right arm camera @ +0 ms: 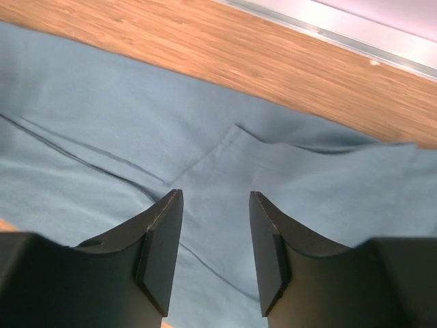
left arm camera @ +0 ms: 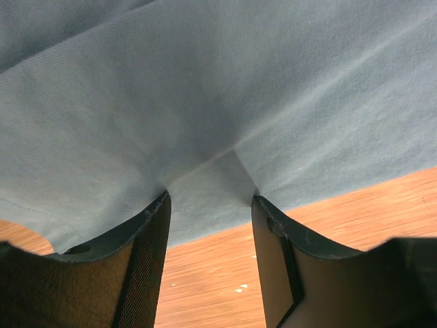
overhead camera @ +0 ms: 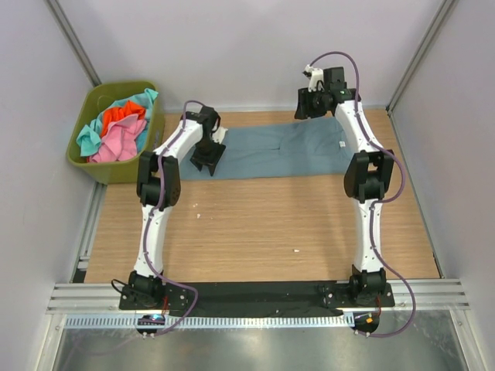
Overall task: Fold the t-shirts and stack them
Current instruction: Fold the tshirt
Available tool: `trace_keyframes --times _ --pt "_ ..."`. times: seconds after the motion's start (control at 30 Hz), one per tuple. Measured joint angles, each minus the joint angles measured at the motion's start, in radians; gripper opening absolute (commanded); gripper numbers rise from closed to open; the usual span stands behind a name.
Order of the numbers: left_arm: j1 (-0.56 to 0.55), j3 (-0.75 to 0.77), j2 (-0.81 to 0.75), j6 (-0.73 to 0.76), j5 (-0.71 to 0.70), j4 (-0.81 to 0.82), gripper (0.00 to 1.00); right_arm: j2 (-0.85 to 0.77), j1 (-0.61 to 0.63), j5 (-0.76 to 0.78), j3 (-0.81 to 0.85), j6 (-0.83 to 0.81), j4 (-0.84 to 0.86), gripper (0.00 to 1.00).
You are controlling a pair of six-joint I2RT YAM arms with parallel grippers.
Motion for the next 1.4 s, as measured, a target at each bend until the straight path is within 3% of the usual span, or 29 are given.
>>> trace_keyframes --times 0.03,0.13,0.37,0.67,1.03,1.4 --pt "0.000 0.001 -0.002 0.001 -0.001 -0.002 0.55 -0.025 -0.004 0.011 -0.027 0.000 0.002 0.57" --pt "0.001 0.016 -0.003 0.009 -0.007 -0.010 0.68 -0.087 -0.018 0.047 -0.108 0.014 0.003 0.62" --pt "0.039 0.109 -0.003 0.030 -0.049 -0.006 0.68 -0.096 -0.069 0.069 -0.253 0.040 -0.027 0.65" --pt "0.093 0.092 0.014 0.030 -0.090 -0.002 0.64 -0.039 -0.119 0.164 -0.257 0.048 -0.048 0.65" --pt "0.041 -0.073 -0.030 0.035 -0.144 0.024 0.63 0.003 -0.108 0.227 -0.257 0.048 -0.053 0.67" --pt "-0.062 -0.362 -0.190 0.045 -0.162 0.035 0.63 0.050 -0.102 0.263 -0.187 0.048 -0.054 0.73"
